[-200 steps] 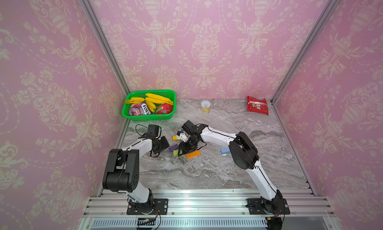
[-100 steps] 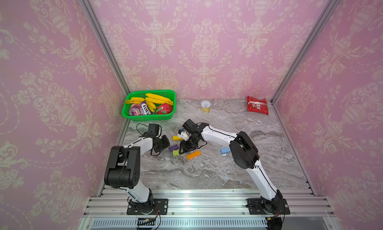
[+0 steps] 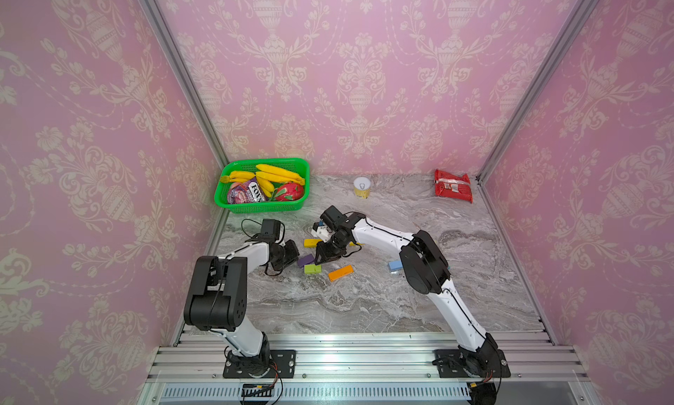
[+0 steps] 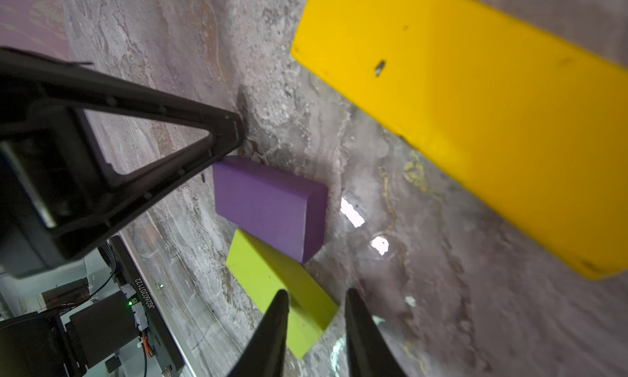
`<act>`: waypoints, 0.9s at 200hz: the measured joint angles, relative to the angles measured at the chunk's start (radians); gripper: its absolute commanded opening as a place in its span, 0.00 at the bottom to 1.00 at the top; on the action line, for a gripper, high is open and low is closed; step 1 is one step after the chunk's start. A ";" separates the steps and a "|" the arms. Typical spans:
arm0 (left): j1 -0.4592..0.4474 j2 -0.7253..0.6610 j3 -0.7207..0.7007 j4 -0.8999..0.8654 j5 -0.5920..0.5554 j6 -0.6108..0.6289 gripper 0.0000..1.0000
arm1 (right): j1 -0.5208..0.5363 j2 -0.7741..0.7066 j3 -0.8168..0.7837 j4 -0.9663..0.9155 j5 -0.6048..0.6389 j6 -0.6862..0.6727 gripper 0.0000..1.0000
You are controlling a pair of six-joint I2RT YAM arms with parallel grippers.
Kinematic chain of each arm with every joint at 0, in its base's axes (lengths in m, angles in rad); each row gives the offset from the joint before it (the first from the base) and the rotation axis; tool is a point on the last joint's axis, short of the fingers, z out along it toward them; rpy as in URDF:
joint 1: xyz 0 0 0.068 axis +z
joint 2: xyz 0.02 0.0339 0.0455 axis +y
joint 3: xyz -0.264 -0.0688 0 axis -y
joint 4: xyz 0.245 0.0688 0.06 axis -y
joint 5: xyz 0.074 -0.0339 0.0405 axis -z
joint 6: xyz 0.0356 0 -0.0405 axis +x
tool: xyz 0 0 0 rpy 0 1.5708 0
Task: Assemble the letter p with building blocks
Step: Adjust the building block at the center of the board, then assemble the building block at the center of the board.
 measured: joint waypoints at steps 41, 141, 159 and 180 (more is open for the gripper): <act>0.000 -0.013 -0.023 0.011 0.019 0.000 0.00 | -0.001 -0.004 -0.013 0.031 -0.011 0.006 0.23; -0.049 -0.028 -0.064 0.058 0.071 -0.011 0.00 | 0.000 0.037 0.050 0.018 -0.010 0.048 0.24; -0.053 -0.028 -0.065 0.062 0.069 -0.024 0.00 | -0.002 0.052 0.083 -0.010 -0.009 0.055 0.24; -0.053 -0.027 -0.070 0.072 0.069 -0.039 0.00 | -0.005 0.055 0.088 -0.013 -0.008 0.058 0.24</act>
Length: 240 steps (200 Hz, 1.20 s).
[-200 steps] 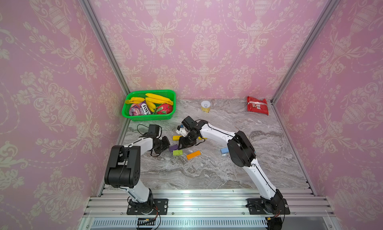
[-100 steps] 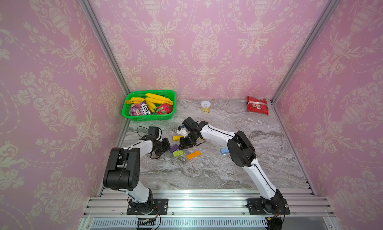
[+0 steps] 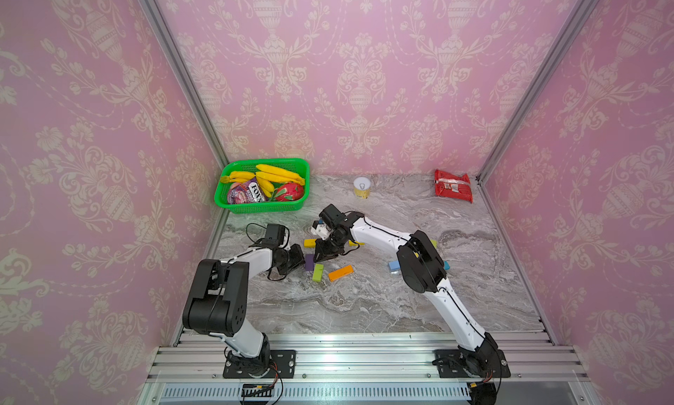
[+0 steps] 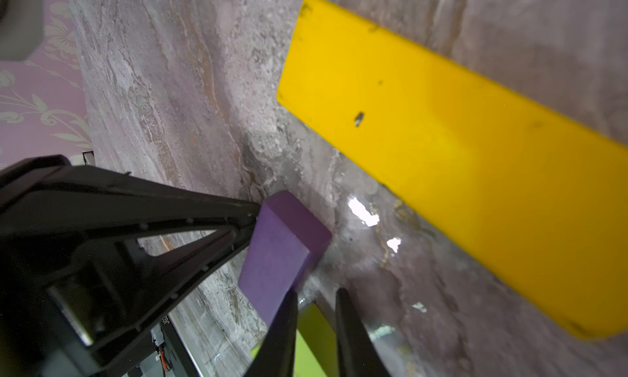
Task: Assemble the letter p with building blocks
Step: Assemble the building block at the center of the board.
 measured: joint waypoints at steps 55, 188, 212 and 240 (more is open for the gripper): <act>-0.013 -0.018 -0.013 0.005 -0.020 -0.015 0.00 | -0.002 -0.040 -0.084 0.068 0.005 0.012 0.24; -0.032 -0.099 -0.074 -0.047 -0.036 -0.016 0.00 | 0.011 -0.089 -0.177 0.136 0.007 0.031 0.24; -0.032 -0.076 -0.064 -0.026 -0.016 -0.023 0.00 | 0.013 -0.085 -0.166 0.122 0.008 0.035 0.24; -0.031 -0.037 -0.027 -0.021 -0.011 -0.026 0.00 | 0.007 -0.070 -0.130 0.090 0.016 0.039 0.24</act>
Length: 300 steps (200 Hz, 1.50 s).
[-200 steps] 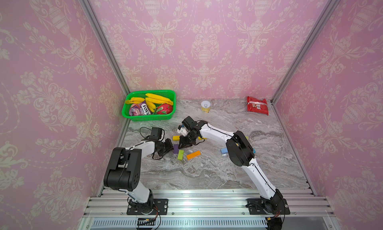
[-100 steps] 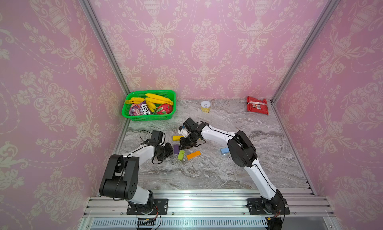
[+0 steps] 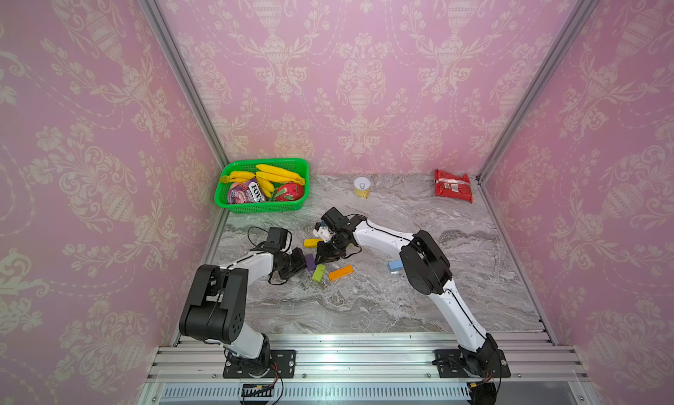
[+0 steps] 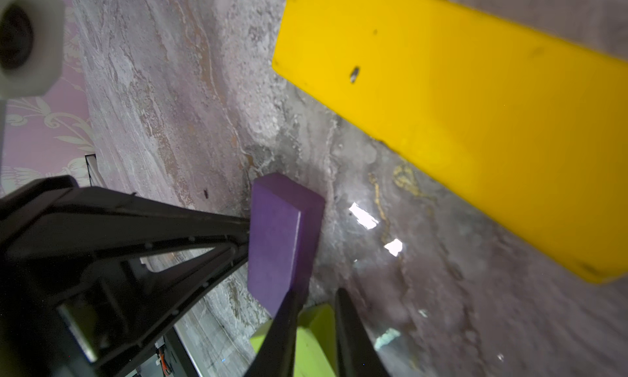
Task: Assemble the letter p with building blocks
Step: Assemble the building block at the center of the board.
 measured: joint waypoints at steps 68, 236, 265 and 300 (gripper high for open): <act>0.001 0.062 0.070 -0.011 -0.005 -0.002 0.00 | -0.019 0.037 0.069 -0.044 -0.001 0.003 0.24; 0.051 0.084 0.093 -0.005 -0.006 -0.009 0.00 | -0.021 0.103 0.177 -0.067 -0.035 0.020 0.24; 0.053 0.084 0.093 -0.003 -0.006 -0.008 0.00 | -0.021 0.110 0.190 -0.067 -0.035 0.027 0.24; 0.057 0.088 0.097 -0.006 -0.004 -0.008 0.00 | -0.021 0.111 0.192 -0.067 -0.034 0.034 0.24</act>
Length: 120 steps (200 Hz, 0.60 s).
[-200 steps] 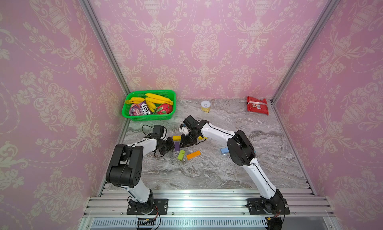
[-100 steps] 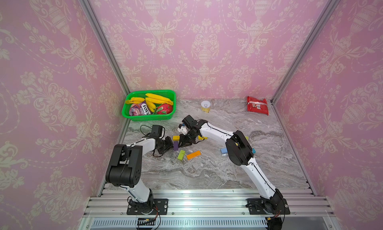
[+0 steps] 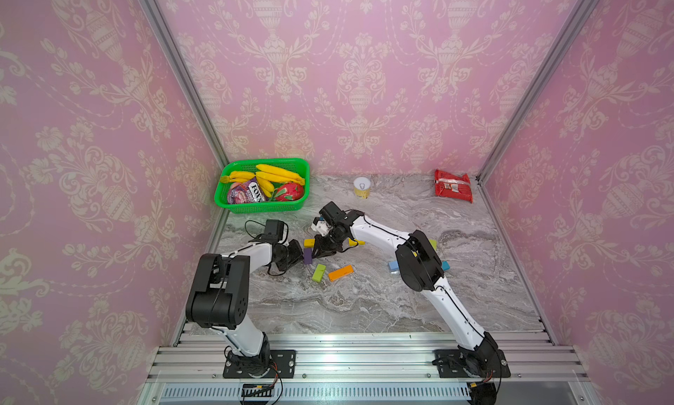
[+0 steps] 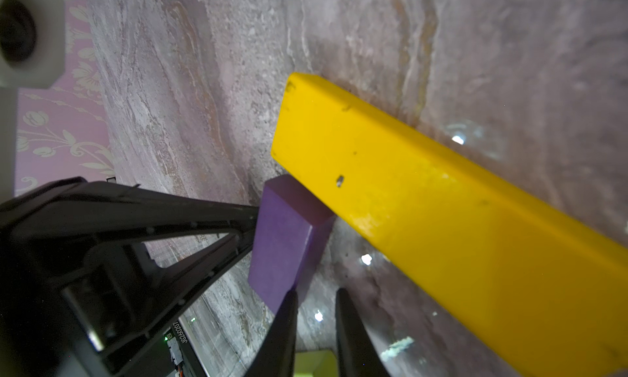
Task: Assemble the letter p with building blocks
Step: Assemble the building block at the center of the board.
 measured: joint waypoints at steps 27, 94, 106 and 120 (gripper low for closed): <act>0.002 0.014 0.016 0.000 0.000 0.000 0.00 | 0.000 0.000 0.000 0.000 0.000 0.000 0.24; 0.003 0.021 0.022 0.001 0.001 0.000 0.00 | 0.000 0.003 0.006 -0.004 0.000 0.000 0.24; 0.003 0.021 0.022 0.001 0.000 0.000 0.00 | 0.000 0.008 0.014 -0.010 -0.001 0.000 0.24; 0.006 0.021 0.022 0.003 0.001 0.000 0.00 | -0.001 0.011 0.020 -0.012 -0.002 0.000 0.24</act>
